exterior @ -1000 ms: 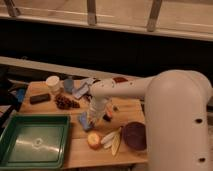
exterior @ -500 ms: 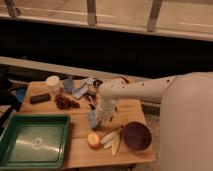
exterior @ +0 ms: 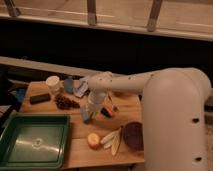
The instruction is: Wipe table surface with sponge
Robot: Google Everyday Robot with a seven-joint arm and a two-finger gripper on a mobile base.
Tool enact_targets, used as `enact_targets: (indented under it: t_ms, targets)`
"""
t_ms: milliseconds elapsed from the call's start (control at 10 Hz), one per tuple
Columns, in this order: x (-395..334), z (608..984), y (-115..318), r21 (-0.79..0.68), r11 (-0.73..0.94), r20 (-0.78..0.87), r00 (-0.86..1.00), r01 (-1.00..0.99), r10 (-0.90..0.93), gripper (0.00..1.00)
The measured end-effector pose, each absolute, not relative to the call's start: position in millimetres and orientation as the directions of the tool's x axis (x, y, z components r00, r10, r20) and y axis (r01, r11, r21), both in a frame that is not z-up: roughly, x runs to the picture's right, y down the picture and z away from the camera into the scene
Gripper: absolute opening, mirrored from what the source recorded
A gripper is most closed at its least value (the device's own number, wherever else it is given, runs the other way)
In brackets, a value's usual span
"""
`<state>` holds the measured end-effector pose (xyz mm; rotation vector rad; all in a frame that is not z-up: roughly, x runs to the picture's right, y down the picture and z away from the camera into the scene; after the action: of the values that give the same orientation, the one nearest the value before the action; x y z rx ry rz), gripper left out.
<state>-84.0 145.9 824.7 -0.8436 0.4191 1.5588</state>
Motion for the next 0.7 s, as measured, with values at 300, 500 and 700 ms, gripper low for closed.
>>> enact_targets:
  t_ms: [300,500,700]
  targets:
    - [-95.4,822.6,156.4,-0.194,-0.172,-0.736,0.027,-0.966,0.677,0.0]
    - [-80.3,813.1,168.5,-0.172,-0.181,-0.747,0.008,-0.968,0.665,0.0]
    - [-44.5,798.0,182.5,-0.142,-0.204,-0.746,-0.031,-0.969,0.665,0.0]
